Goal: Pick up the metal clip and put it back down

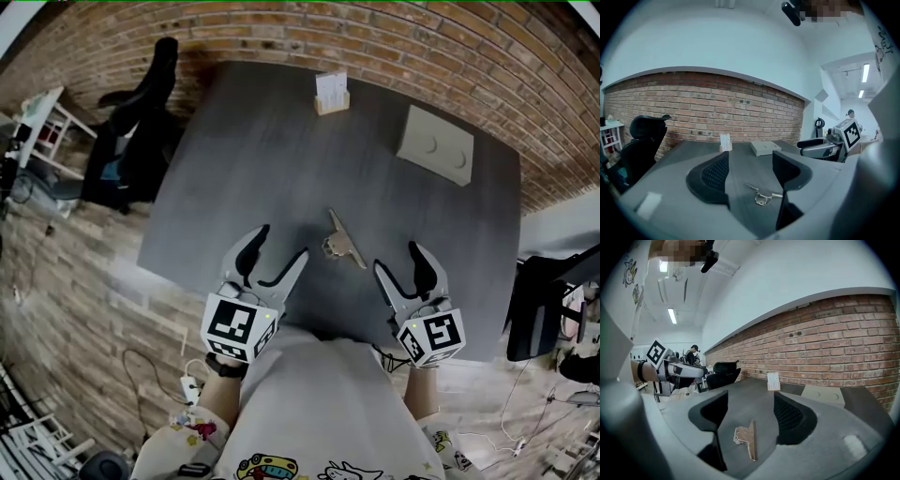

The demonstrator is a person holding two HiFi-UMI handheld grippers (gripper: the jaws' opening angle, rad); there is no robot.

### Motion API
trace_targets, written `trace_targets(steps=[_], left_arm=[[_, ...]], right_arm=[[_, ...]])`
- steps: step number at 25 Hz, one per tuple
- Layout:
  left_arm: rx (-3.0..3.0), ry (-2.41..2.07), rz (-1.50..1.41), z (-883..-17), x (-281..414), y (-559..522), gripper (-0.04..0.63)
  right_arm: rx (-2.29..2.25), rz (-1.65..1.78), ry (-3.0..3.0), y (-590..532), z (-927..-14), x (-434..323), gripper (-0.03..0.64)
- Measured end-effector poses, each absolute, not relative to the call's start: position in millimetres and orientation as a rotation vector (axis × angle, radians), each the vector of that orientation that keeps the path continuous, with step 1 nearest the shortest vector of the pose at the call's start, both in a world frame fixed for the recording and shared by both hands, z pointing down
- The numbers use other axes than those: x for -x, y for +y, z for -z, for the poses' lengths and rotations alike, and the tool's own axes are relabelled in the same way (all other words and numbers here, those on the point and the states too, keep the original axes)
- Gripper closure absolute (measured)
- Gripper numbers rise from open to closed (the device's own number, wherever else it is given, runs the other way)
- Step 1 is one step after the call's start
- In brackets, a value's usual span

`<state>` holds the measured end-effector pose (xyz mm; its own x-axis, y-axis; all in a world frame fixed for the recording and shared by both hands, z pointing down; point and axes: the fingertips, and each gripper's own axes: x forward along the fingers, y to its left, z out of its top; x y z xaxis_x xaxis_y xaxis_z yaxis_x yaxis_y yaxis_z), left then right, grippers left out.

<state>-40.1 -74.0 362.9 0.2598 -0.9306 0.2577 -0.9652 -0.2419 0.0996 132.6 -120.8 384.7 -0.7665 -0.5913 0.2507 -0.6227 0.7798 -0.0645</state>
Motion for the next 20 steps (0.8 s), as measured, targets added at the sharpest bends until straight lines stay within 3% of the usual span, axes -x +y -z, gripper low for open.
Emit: trace_targets(steps=[20], left_arm=[[-2.298,-1.675,-0.226,-387.7,38.3,-52.6,0.298]], right_arm=[[-0.795,-0.253,-2.705,-103.0,-421.8,-87.2,0.316]])
